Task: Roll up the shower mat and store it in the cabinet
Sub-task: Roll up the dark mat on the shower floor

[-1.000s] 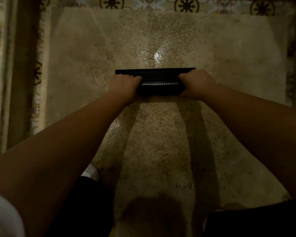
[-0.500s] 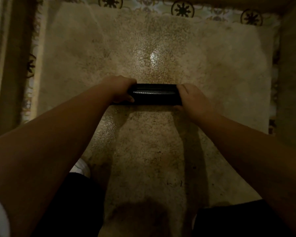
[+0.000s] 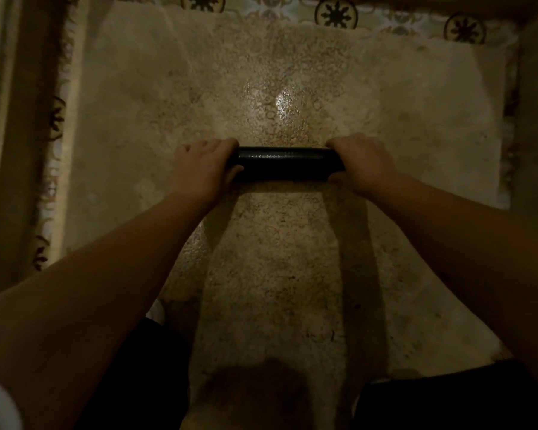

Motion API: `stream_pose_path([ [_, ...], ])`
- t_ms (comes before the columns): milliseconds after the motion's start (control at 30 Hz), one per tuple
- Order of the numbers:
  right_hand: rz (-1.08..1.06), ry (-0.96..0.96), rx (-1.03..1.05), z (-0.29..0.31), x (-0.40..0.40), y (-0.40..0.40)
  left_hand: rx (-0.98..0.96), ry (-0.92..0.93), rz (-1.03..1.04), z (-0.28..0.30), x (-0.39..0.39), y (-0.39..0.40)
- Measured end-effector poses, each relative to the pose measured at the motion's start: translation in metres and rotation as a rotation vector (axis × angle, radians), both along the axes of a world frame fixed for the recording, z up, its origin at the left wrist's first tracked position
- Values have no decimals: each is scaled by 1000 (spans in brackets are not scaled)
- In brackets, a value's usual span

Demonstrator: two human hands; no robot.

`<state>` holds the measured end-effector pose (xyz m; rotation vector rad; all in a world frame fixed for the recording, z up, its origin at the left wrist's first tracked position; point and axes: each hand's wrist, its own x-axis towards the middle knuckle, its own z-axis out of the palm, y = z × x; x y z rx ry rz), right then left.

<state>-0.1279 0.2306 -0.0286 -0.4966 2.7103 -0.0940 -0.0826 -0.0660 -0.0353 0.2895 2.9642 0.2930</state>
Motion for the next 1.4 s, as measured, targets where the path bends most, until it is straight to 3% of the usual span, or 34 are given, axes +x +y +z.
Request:
stream_pose_path([
  [167, -98, -110, -87, -6, -11, 9, -182, 47, -228, -19, -5, -28],
  [333, 22, 56, -11, -8, -6, 12, -209, 55, -199, -28, -12, -23],
  [600, 103, 99, 82, -18, -5, -2, -140, 18, -218, -19, -19, -27],
  [800, 63, 83, 76, -24, -11, -4, -263, -5, -190, -18, -30, -28],
  [1000, -2, 7, 19, -31, -34, -2, -179, -19, -243, -19, -47, -31],
  [1100, -64, -31, -8, -35, -41, -3, -134, -38, -158, -24, -45, -31],
  [1300, -152, 122, -96, -43, -24, 1, -29, -112, -136, -27, -55, -33],
  [1400, -135, 30, -121, -30, -37, 4, 64, -210, -112, -21, -63, -38],
])
